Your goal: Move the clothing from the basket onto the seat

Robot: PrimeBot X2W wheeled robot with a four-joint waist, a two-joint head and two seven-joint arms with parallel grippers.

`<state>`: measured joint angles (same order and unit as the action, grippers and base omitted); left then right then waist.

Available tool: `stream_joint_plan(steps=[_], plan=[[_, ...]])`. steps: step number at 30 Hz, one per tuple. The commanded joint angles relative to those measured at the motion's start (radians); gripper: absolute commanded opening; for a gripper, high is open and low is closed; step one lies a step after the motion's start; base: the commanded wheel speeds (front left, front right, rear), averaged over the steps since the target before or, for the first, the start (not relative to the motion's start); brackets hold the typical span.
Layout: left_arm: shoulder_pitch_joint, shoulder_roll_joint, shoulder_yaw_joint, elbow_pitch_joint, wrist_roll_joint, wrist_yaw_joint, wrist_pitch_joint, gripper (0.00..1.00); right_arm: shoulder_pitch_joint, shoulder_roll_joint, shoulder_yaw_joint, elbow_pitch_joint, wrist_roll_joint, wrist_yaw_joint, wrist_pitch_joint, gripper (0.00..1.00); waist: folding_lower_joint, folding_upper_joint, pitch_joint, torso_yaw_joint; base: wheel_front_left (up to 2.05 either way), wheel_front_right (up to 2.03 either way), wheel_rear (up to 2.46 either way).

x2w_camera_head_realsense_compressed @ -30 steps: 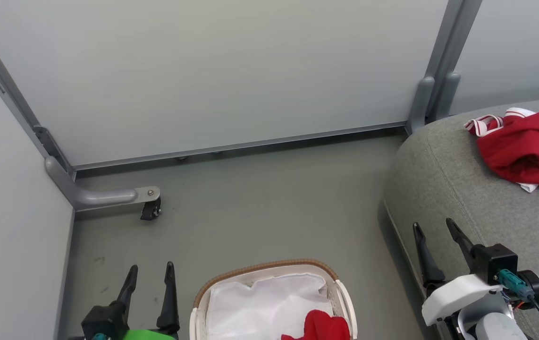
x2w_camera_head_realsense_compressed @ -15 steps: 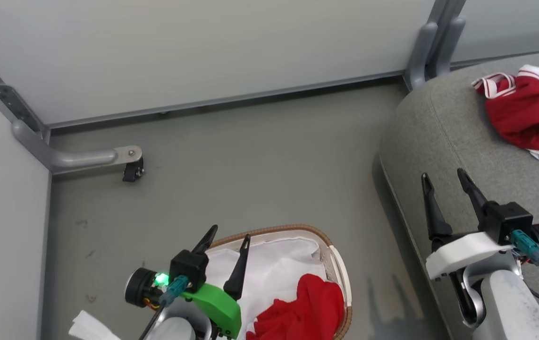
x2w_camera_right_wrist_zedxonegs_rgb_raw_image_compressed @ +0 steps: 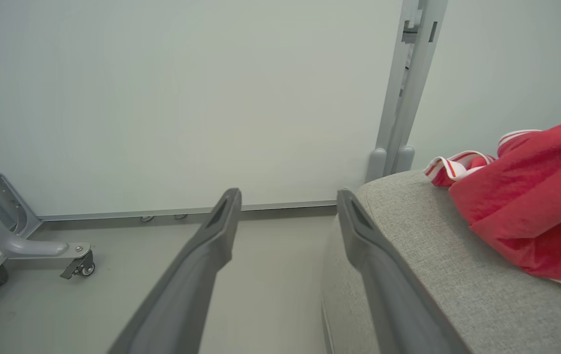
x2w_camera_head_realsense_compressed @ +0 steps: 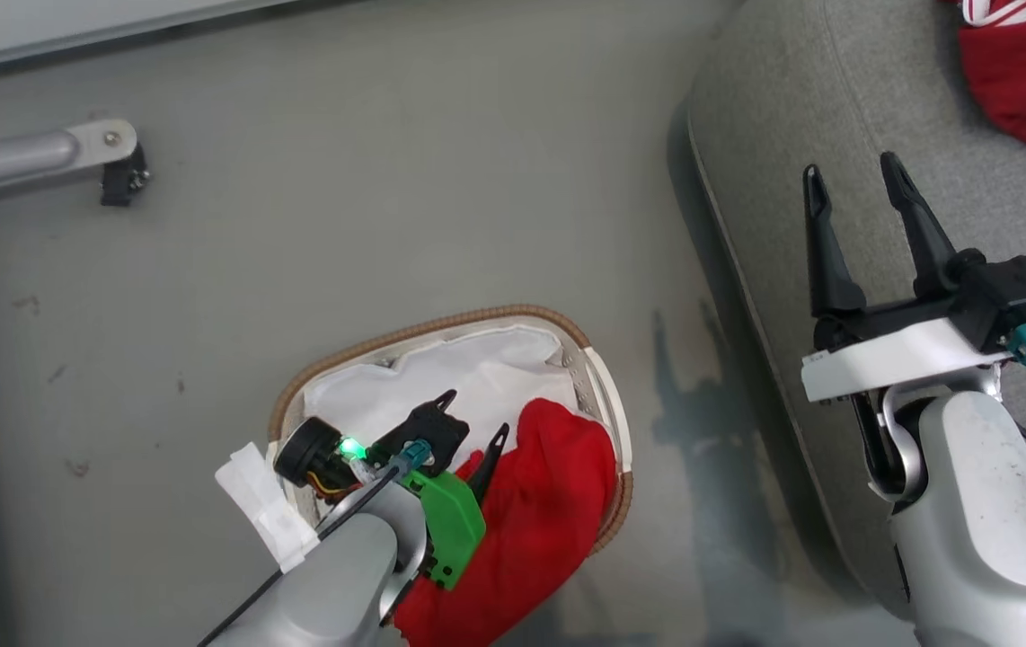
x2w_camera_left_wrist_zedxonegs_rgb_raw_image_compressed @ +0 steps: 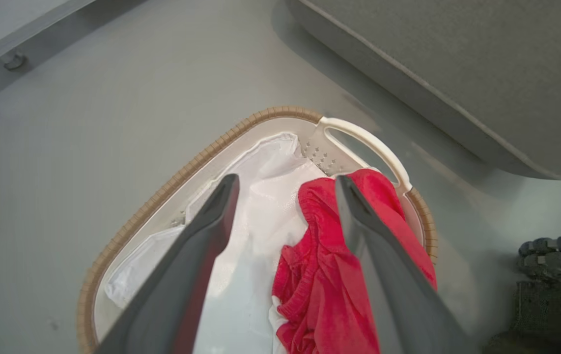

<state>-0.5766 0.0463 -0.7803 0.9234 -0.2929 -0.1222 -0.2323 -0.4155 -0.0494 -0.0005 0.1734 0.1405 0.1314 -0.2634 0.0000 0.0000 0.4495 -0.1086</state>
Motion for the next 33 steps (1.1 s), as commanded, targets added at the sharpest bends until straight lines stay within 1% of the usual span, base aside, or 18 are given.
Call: stream_joint_plan(steps=[1, 6, 8, 16, 19, 26, 33], plan=[[-0.043, 0.008, -0.016, 0.013, -0.012, -0.002, 0.008, 1.0, -0.025, -0.002, 0.004, -0.016, 0.007, -0.001, -0.002, 1.0, 0.0, 0.0, 0.194, -0.106, 0.0, 0.0, 0.0], [-0.105, 0.008, -0.075, 0.059, -0.071, -0.005, 0.038, 1.0, -0.061, -0.002, 0.03, -0.072, -0.02, -0.001, -0.002, 1.0, 0.0, 0.0, 0.288, -0.139, 0.0, 0.0, 0.0], [-0.119, 0.008, -0.094, 0.071, -0.098, -0.005, 0.053, 1.0, -0.07, -0.002, 0.033, -0.094, -0.011, -0.001, -0.002, 1.0, 0.0, 0.0, 0.318, -0.148, 0.0, 0.0, 0.0], [-0.159, 0.008, -0.178, 0.113, -0.167, -0.008, 0.102, 1.0, -0.089, -0.001, 0.051, -0.151, -0.008, -0.001, -0.002, 1.0, 0.0, 0.0, 0.403, -0.174, 0.0, 0.0, 0.0], [-0.176, 0.008, -0.193, 0.14, -0.182, -0.007, 0.118, 1.0, -0.092, -0.002, 0.059, -0.163, -0.005, -0.001, -0.002, 1.0, 0.0, 0.0, 0.426, -0.181, 0.0, 0.0, 0.0], [-0.218, 0.008, -0.208, 0.217, -0.212, 0.027, 0.137, 1.0, -0.105, -0.002, 0.079, -0.193, 0.01, -0.001, -0.002, 1.0, 0.0, 0.0, 0.475, -0.21, 0.0, 0.0, 0.0], [-0.244, 0.007, -0.198, 0.278, -0.247, 0.047, 0.146, 1.0, -0.097, -0.002, 0.097, -0.207, 0.014, -0.001, -0.002, 1.0, 0.0, 0.0, 0.493, -0.234, 0.0, 0.0, 0.0]])
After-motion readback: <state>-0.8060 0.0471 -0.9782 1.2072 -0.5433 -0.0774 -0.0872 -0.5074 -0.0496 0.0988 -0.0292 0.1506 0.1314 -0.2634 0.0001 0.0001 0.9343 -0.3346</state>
